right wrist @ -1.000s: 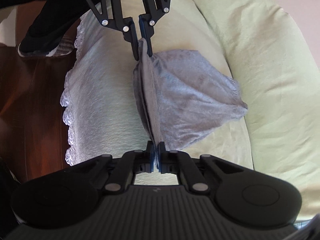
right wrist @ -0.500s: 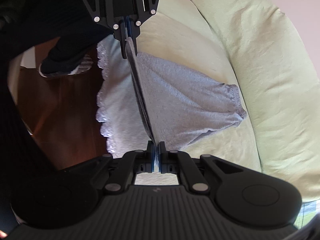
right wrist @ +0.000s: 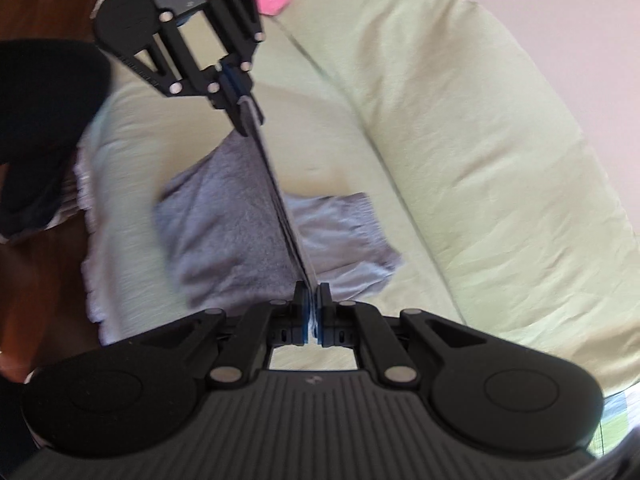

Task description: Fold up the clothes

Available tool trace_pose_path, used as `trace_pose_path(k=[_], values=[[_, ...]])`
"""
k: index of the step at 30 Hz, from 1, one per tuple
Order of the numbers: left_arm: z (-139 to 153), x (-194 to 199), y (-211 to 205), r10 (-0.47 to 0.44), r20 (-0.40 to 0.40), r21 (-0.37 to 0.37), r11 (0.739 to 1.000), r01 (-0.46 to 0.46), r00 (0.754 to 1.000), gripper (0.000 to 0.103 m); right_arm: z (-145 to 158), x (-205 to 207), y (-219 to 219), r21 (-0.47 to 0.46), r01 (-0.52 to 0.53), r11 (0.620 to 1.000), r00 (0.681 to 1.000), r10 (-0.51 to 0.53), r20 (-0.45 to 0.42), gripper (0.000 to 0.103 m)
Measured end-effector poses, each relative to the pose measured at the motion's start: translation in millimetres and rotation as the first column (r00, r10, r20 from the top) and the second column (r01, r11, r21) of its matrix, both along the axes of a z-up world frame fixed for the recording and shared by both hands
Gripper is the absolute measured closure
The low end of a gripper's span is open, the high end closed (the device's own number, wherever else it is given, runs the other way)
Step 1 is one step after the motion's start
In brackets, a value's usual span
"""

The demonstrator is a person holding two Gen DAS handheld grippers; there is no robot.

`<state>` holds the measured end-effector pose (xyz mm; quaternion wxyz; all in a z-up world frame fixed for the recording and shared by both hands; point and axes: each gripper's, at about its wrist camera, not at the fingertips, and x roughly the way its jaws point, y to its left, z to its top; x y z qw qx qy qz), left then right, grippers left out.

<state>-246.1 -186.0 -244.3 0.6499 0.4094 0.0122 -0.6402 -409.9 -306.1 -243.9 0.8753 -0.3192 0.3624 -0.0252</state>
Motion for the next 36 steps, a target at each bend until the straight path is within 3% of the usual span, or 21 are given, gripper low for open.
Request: trace_pose_path(k=[7,12,15,18,20,24,25,28,34,36], values=[[-18.8,80.5,-72.2,0.079,0.002,0.019,0.997,-0.079,0.997,0.103,-25.6,86.3,-80.1,-0.005,0.081,0.997,0.997,-0.081,0.019,0.101],[-40.2,131.4,-104.9,0.129,-0.065,0.015,0.992,-0.128,0.99,0.103,-51.4,123.0,-126.3,0.063,0.125,0.99,0.991,-0.127,0.031,0.101],[-53.0,144.3,-113.1,0.093,-0.177,0.024,0.996,-0.091,0.98,0.103,-66.3,137.6,-141.2,0.102,0.124,0.987,0.992,-0.127,0.016,0.101],[-65.5,146.1,-121.3,0.062,-0.27,0.064,0.997,-0.046,0.961,0.099,-79.5,138.4,-140.5,0.07,0.11,0.991,0.994,-0.11,0.004,0.101],[-73.0,147.1,-127.9,0.048,-0.328,0.091,0.996,-0.019,0.943,0.085,-85.7,129.1,-138.6,0.061,0.116,0.991,0.993,-0.117,0.011,0.101],[-77.7,156.5,-144.9,0.061,-0.466,0.125,0.992,-0.002,0.883,0.062,-93.3,108.8,-133.2,0.054,0.149,0.987,0.988,-0.151,0.031,0.101],[-78.1,160.1,-149.2,0.057,-0.504,0.134,0.991,0.013,0.862,0.061,-94.7,102.7,-131.8,0.056,0.156,0.986,0.987,-0.159,0.038,0.101],[-78.3,163.4,-161.3,0.042,-0.552,0.152,0.987,0.052,0.833,0.06,-98.2,85.3,-127.4,0.062,0.174,0.983,0.982,-0.178,0.059,0.101],[-85.8,154.9,-185.8,-0.025,-0.503,0.194,0.971,0.14,0.864,0.062,-106.1,63.4,-122.0,0.085,0.208,0.974,0.975,-0.214,0.068,0.101],[-89.4,154.2,-193.4,-0.029,-0.508,0.226,0.96,0.166,0.861,0.061,-109.0,57.7,-121.7,0.098,0.218,0.971,0.972,-0.225,0.063,0.101]])
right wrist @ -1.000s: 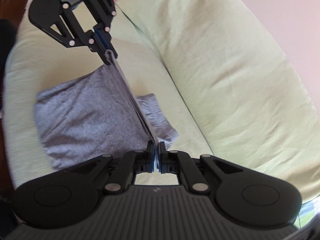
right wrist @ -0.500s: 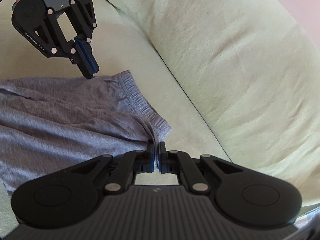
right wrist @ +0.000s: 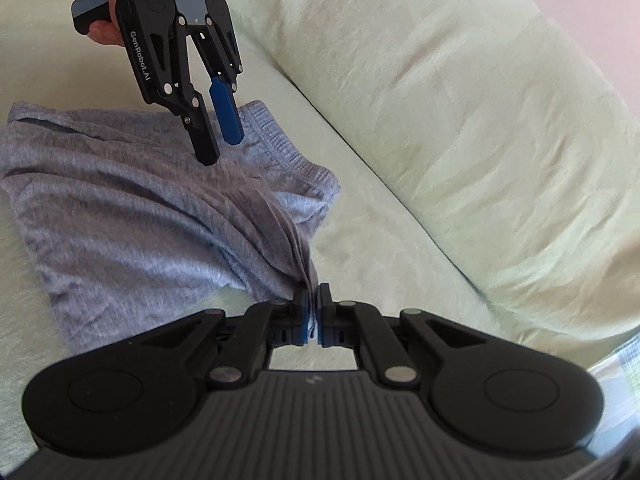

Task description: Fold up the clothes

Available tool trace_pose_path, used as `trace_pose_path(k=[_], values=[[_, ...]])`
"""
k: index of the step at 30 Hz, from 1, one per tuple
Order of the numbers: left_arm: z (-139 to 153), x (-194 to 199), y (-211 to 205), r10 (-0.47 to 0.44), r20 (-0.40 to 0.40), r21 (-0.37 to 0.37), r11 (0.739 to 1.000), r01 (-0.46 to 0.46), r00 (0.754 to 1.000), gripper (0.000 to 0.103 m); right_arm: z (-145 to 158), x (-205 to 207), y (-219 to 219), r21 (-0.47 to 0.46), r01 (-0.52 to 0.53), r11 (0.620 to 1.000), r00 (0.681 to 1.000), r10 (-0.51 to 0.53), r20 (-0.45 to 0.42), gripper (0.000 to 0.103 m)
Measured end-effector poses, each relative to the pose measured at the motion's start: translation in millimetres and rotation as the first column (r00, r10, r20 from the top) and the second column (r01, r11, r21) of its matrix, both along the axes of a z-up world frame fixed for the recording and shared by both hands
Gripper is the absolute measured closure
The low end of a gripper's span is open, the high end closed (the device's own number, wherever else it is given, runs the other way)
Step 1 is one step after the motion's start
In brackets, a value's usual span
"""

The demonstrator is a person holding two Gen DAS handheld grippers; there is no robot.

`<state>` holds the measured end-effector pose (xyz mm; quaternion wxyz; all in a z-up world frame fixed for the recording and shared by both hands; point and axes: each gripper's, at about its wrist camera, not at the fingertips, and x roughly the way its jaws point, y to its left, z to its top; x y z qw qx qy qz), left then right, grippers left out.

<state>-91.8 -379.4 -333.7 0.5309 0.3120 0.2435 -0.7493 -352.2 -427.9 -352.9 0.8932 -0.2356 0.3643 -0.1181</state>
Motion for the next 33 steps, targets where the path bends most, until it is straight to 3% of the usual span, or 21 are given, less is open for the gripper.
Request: trace_pose_path(k=[4,6,9,15,21,22,24,26,31,33], values=[[-1.9,3.4,-7.0,-0.003,-0.061,0.022,1.0,0.004,0.998,0.065,-5.3,-5.5,0.0,0.018,0.008,1.0,1.0,-0.008,-0.003,0.101],[-2.3,1.5,-8.3,-0.012,-0.07,0.027,1.0,0.014,0.997,0.095,-5.8,-5.8,-1.0,0.027,0.012,1.0,1.0,-0.012,0.0,0.101],[-0.8,-4.9,-6.9,-0.02,-0.025,0.007,1.0,0.02,0.999,0.103,-6.2,-4.8,-2.6,0.033,0.016,0.999,1.0,-0.016,0.003,0.101],[10.7,-9.9,-4.0,-0.023,0.006,-0.073,0.997,0.023,1.0,0.103,-9.6,-2.9,-5.2,0.042,0.025,0.999,1.0,-0.025,0.006,0.101],[-8.4,-16.2,-19.3,-0.036,0.051,-0.038,0.999,0.038,0.998,0.102,-14.0,-2.9,-5.2,0.053,0.032,0.998,0.999,-0.031,-0.006,0.101],[-9.7,-15.9,-19.6,-0.03,0.049,-0.048,0.998,0.032,0.998,0.097,-14.3,-3.2,-5.3,0.054,0.031,0.998,0.999,-0.031,-0.007,0.101],[-9.6,-11.2,-20.6,-0.008,0.024,-0.052,0.999,0.009,1.0,0.065,-15.0,-3.4,-6.3,0.058,0.031,0.998,0.999,-0.031,-0.008,0.101],[-10.5,-6.8,-23.2,-0.007,-0.003,-0.041,0.999,0.007,1.0,0.058,-15.6,-4.3,-7.7,0.062,0.032,0.998,0.999,-0.031,-0.009,0.101],[-12.9,-4.3,-30.3,-0.057,-0.027,-0.011,0.998,0.057,0.998,0.06,-16.7,-1.9,-10.6,0.068,0.038,0.997,0.999,-0.038,-0.005,0.101],[-13.1,-4.9,-32.5,-0.067,-0.035,-0.004,0.998,0.067,0.997,0.071,-17.4,-1.0,-11.3,0.07,0.041,0.997,0.999,-0.041,-0.004,0.101]])
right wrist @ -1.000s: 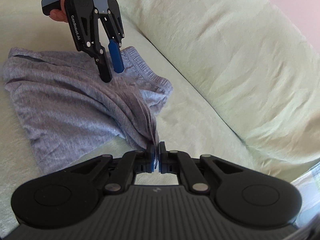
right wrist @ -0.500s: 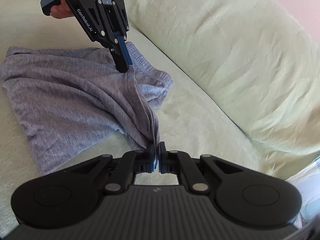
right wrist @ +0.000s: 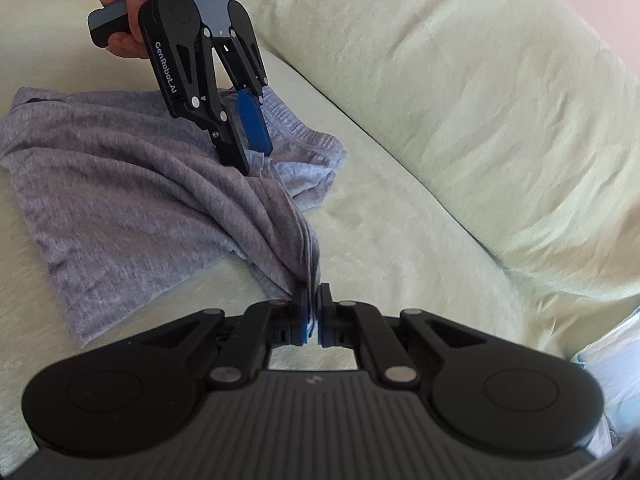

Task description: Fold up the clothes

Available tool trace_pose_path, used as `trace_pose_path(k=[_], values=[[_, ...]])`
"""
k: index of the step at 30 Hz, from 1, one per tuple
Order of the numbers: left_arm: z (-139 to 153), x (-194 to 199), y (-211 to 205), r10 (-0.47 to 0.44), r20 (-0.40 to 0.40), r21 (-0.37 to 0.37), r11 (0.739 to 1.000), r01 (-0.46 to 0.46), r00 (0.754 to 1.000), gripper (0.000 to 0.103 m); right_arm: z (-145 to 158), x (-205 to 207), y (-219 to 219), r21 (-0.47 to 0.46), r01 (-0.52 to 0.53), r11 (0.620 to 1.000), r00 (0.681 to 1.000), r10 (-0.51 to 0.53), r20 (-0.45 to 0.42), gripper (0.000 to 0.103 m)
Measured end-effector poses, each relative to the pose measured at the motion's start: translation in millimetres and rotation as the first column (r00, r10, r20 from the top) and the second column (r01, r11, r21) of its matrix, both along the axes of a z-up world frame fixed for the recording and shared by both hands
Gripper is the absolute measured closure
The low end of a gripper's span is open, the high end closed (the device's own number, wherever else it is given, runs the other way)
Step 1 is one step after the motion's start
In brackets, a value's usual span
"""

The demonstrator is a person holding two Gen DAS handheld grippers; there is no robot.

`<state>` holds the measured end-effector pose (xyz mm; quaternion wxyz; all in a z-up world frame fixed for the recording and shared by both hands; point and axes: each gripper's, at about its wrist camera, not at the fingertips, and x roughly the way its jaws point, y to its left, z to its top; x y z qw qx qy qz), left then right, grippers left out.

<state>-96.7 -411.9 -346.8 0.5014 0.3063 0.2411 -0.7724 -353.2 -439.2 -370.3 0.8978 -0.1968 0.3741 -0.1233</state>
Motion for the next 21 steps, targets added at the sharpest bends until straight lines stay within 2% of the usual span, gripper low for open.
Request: trace_pose_path(k=[1,2,3,6,8,12,15,18,21], values=[[0.1,-0.1,-0.9,-0.004,-0.006,0.005,1.0,0.004,1.0,0.075,-0.2,0.3,-0.4,0.002,0.002,1.0,1.0,-0.002,0.001,0.101],[0.3,-0.1,-0.3,-0.007,-0.015,0.007,1.0,0.007,1.0,0.085,-0.1,0.8,-0.8,0.005,0.004,1.0,1.0,-0.004,0.003,0.101],[0.5,-0.1,0.4,-0.009,-0.023,0.009,1.0,0.009,1.0,0.091,0.0,1.3,-1.0,0.007,0.006,1.0,1.0,-0.006,0.004,0.101],[0.3,-0.2,8.3,0.012,-0.024,-0.023,1.0,-0.012,1.0,0.1,0.7,2.1,-0.8,0.015,0.011,1.0,1.0,-0.011,0.009,0.101],[1.1,-0.3,16.0,0.04,-0.02,-0.059,0.997,-0.041,0.999,0.1,1.8,2.4,-0.7,0.019,0.015,1.0,1.0,-0.016,0.011,0.101],[7.2,-9.5,42.6,0.101,0.047,-0.167,0.982,-0.092,0.994,0.101,6.2,2.1,1.6,0.015,0.021,1.0,1.0,-0.021,0.022,0.101],[13.8,-14.2,65.6,0.156,0.056,-0.229,0.963,-0.139,0.986,0.101,11.5,3.2,4.6,-0.001,0.021,1.0,0.999,-0.021,0.037,0.101],[22.1,-19.4,92.6,0.235,0.069,-0.298,0.932,-0.204,0.97,0.101,19.5,4.6,10.1,-0.019,0.015,1.0,0.998,-0.014,0.059,0.101],[25.4,-24.9,110.7,0.264,0.071,-0.318,0.92,-0.229,0.962,0.101,27.3,6.3,18.2,-0.04,-0.003,0.999,0.998,0.005,0.067,0.101]])
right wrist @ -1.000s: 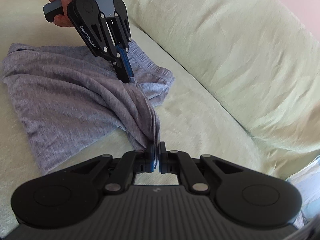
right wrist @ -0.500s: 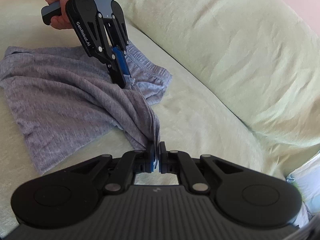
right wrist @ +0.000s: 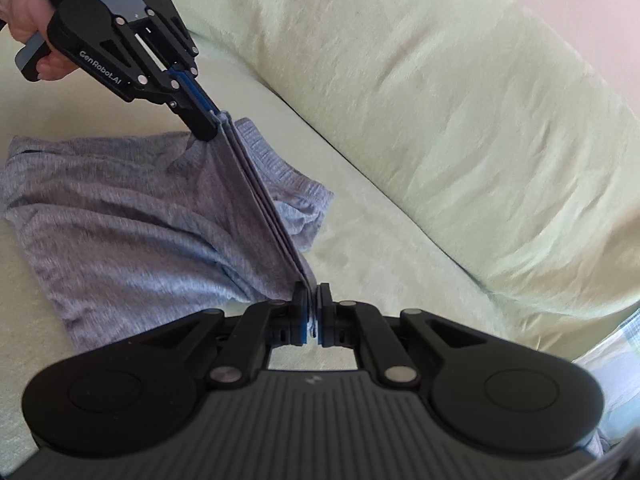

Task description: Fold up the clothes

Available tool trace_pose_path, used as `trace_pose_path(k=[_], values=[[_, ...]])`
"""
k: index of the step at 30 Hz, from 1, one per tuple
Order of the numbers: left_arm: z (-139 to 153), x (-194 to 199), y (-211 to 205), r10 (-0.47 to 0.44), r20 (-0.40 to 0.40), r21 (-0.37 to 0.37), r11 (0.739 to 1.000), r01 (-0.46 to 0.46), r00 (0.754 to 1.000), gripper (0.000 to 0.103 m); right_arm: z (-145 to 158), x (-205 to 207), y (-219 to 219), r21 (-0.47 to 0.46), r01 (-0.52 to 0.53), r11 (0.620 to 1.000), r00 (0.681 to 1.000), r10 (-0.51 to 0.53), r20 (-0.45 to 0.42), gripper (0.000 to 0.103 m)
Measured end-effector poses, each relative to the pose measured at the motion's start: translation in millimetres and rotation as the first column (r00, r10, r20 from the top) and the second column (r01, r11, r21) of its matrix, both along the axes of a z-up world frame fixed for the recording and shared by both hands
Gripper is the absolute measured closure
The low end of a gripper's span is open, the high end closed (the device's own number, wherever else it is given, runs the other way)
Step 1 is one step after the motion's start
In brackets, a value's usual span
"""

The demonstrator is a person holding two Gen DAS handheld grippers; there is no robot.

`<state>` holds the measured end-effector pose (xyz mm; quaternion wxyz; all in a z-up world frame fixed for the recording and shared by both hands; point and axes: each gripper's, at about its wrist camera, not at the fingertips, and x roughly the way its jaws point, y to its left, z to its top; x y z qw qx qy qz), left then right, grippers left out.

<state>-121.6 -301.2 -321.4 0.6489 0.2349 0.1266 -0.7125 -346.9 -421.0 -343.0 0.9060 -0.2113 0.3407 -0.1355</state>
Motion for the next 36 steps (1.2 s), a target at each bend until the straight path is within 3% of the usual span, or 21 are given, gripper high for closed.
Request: trace_pose_path(k=[7,12,17,23,29,30,31,32,36], values=[[27.8,-4.5,36.9,0.068,0.009,-0.068,0.995,-0.067,0.998,0.101,37.2,-5.3,21.1,-0.054,-0.058,0.997,0.998,0.06,0.033,0.101],[35.0,23.0,17.3,0.164,0.044,-0.042,0.986,-0.163,0.985,0.103,53.6,30.1,7.2,-0.13,-0.054,0.99,0.996,0.063,0.065,0.101],[12.5,60.3,-17.7,0.239,0.047,0.026,0.97,-0.241,0.97,0.103,32.4,84.2,-24.3,-0.097,-0.052,0.994,0.998,0.056,0.042,0.101],[-16.5,82.3,-36.1,0.205,-0.022,0.077,0.976,-0.203,0.979,0.103,-12.0,120.9,-43.4,-0.065,-0.065,0.996,0.997,0.062,-0.053,0.101],[-20.5,86.8,-39.7,0.158,-0.033,0.09,0.984,-0.155,0.987,0.092,-18.0,114.8,-51.2,-0.023,-0.01,1.0,0.998,0.009,-0.061,0.1],[-17.9,87.8,-40.1,0.156,-0.037,0.087,0.985,-0.152,0.987,0.085,-17.3,112.8,-51.9,-0.012,0.0,1.0,0.998,0.0,-0.066,0.094],[-15.4,88.4,-40.5,0.153,-0.038,0.085,0.985,-0.15,0.987,0.083,-14.8,109.8,-51.8,0.002,0.007,1.0,0.998,-0.007,-0.067,0.081],[-13.0,87.2,-40.9,0.151,-0.027,0.079,0.986,-0.148,0.988,0.081,-11.2,105.8,-50.0,0.011,0.006,1.0,0.999,-0.005,-0.053,0.077],[-3.3,86.6,-34.9,0.158,-0.045,0.038,0.987,-0.156,0.986,0.069,14.5,95.2,-46.1,0.096,-0.047,0.994,0.999,0.044,0.029,0.076]])
